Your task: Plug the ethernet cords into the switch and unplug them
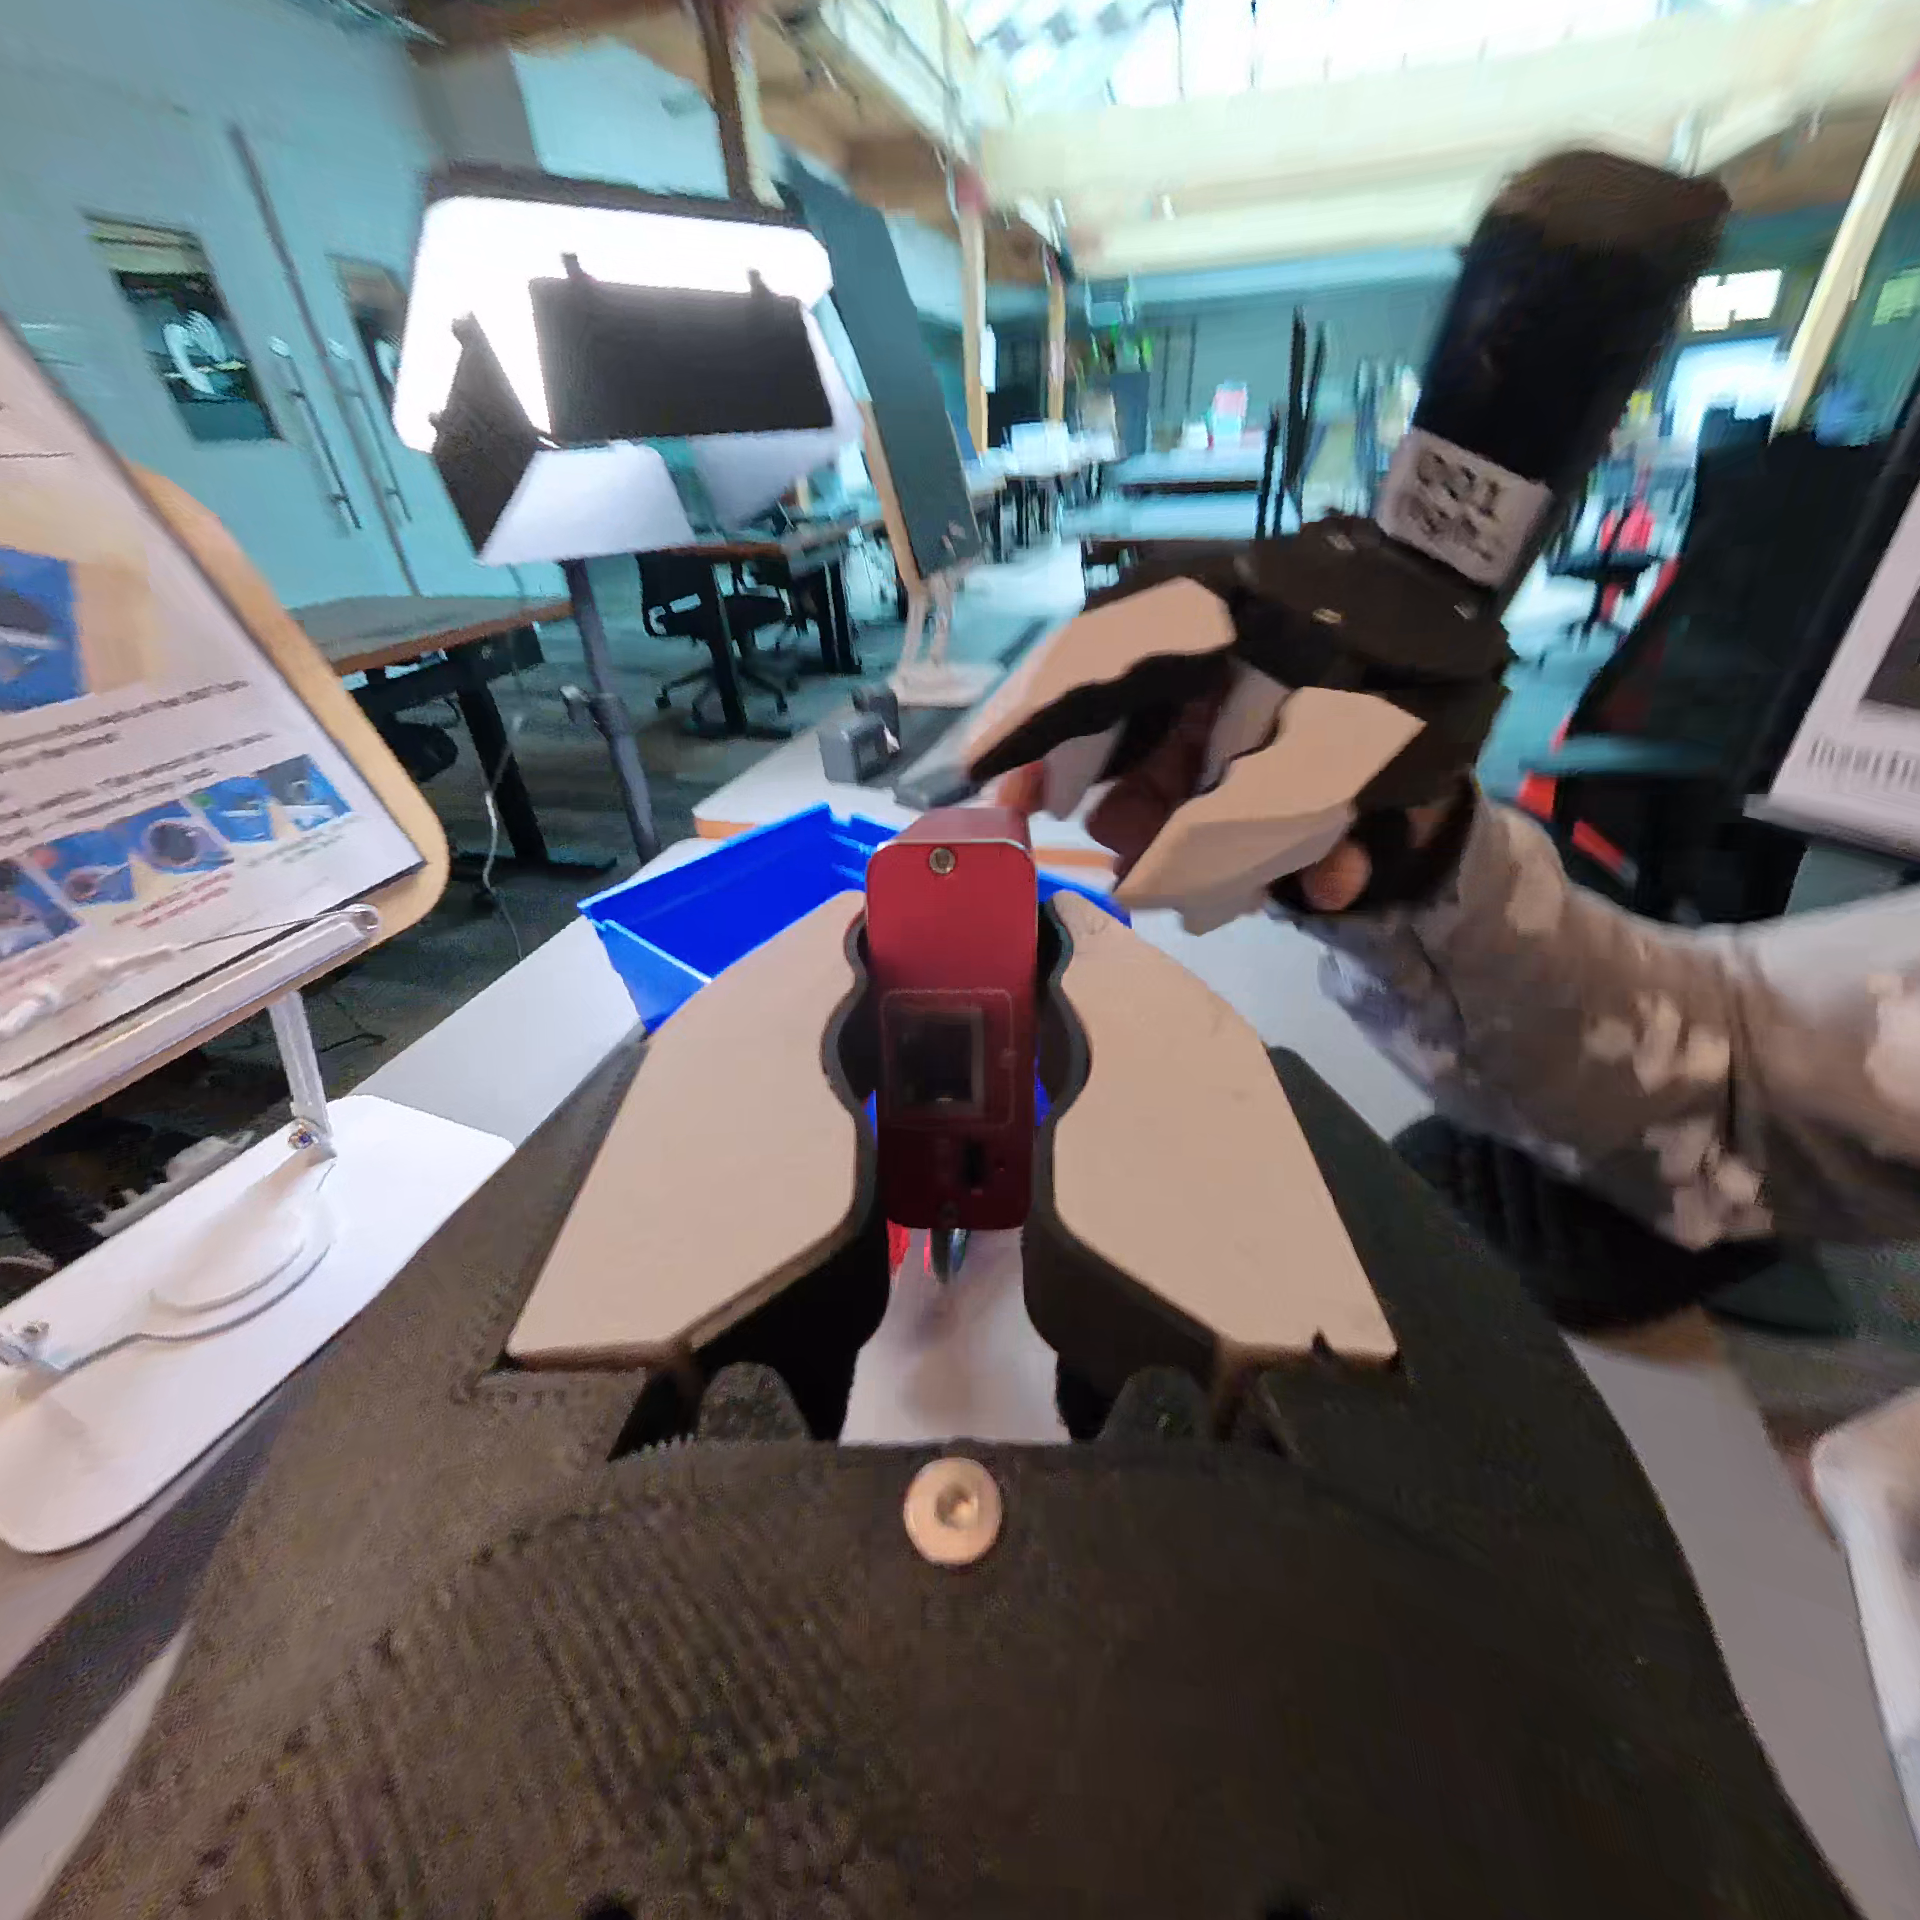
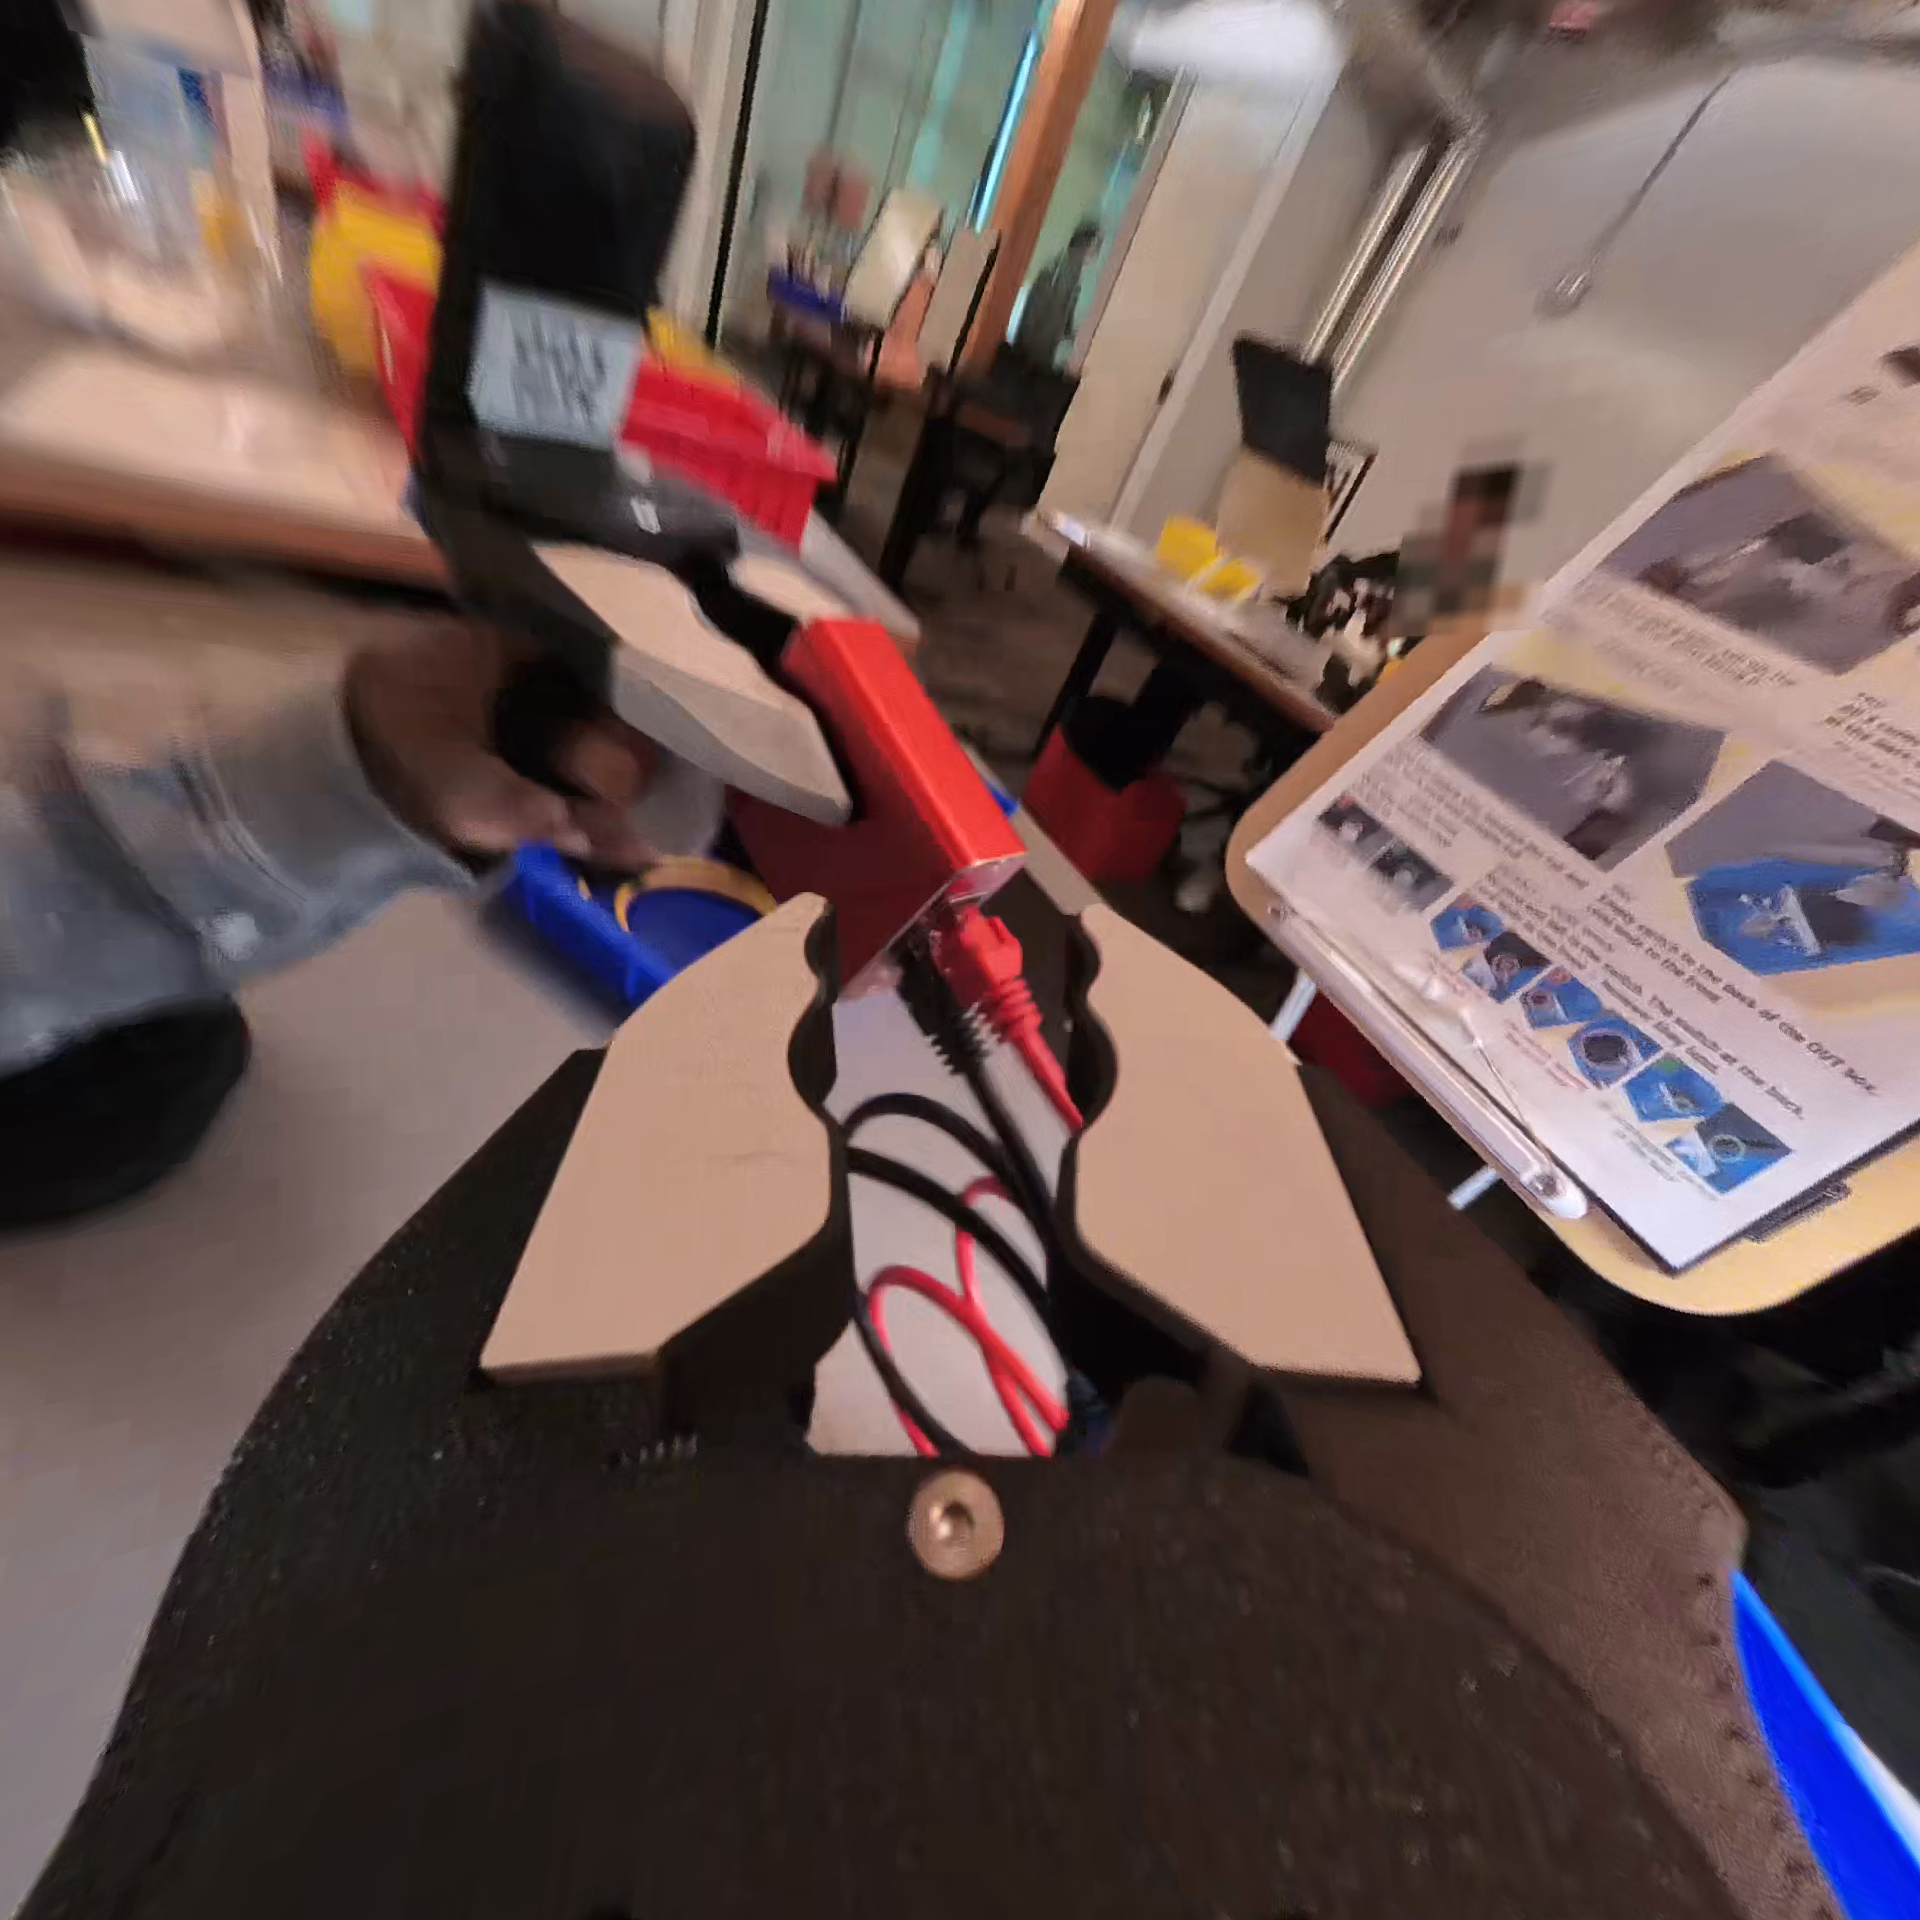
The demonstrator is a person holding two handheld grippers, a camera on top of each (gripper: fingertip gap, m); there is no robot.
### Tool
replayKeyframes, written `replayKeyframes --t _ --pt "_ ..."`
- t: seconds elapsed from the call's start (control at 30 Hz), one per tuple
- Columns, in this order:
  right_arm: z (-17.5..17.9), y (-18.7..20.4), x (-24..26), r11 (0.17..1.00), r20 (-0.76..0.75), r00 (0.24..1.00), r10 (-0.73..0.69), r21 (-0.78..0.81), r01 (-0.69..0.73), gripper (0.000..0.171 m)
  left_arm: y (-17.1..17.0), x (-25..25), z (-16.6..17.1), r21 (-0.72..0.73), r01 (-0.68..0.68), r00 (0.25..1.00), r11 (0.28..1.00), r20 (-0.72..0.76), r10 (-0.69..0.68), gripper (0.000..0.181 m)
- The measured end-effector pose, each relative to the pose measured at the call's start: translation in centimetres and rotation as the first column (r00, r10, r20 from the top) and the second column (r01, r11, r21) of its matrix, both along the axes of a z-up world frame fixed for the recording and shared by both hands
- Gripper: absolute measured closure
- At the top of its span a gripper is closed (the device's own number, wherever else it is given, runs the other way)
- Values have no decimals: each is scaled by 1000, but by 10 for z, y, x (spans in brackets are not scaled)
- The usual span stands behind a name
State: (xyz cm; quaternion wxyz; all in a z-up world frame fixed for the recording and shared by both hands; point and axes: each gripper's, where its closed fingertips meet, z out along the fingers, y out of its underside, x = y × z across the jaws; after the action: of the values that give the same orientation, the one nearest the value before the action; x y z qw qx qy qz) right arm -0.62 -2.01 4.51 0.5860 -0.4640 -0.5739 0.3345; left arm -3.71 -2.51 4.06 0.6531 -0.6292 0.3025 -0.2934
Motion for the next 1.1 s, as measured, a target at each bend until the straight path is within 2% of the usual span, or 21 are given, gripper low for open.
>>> replayKeyframes --t 0.07,0.13,0.2,0.27,0.33,0.4,0.5,0.63,0.87,0.97,1.0,1.03,1.1 --pt "13 -8 1 997 -79 997 17 -69 -22 131 8 -21 6 -16 -29 991 999 129 31 153" --pt "12 -23 -6 995 -87 994 61 -75 -67 133 14 -37 9 -29 -51 973 998 225 57 153" --pt "-8 -55 -25 957 -25 976 216 -192 -217 134 18 -48 10 -40 -63 953 997 296 72 153" --pt "-37 -82 -48 883 9 935 354 -333 -331 133 18 -53 13 -41 -60 932 997 356 70 153" --pt "-65 -88 -72 825 -18 921 389 -437 -357 130 16 -53 17 -39 -37 912 999 408 50 153" --pt "-77 -83 -86 763 -123 915 385 -516 -390 121 11 -48 22 -34 1 899 999 437 14 153" --pt "-53 -61 -77 701 -337 883 325 -541 -465 120 4 -31 26 -30 81 897 996 439 -59 153" --pt "-17 -27 -45 693 -464 849 252 -525 -493 124 -2 -4 22 -46 160 907 986 402 -129 153" --pt "-10 -17 -28 748 -443 852 279 -456 -482 140 -8 19 9 -128 245 927 961 320 -194 154" --pt "-11 -19 -28 743 -446 844 298 -447 -498 142 -9 18 8 -125 228 942 965 278 -187 154" --pt "-11 -18 -28 750 -450 844 293 -439 -494 137 -8 17 9 -113 208 950 971 260 -174 154" --pt "-10 -17 -27 758 -457 843 284 -431 -489 142 -9 14 11 -94 186 956 978 248 -158 152" --pt "-8 -17 -25 758 -472 834 285 -422 -497 141 -11 9 16 -64 160 963 985 227 -142 147"
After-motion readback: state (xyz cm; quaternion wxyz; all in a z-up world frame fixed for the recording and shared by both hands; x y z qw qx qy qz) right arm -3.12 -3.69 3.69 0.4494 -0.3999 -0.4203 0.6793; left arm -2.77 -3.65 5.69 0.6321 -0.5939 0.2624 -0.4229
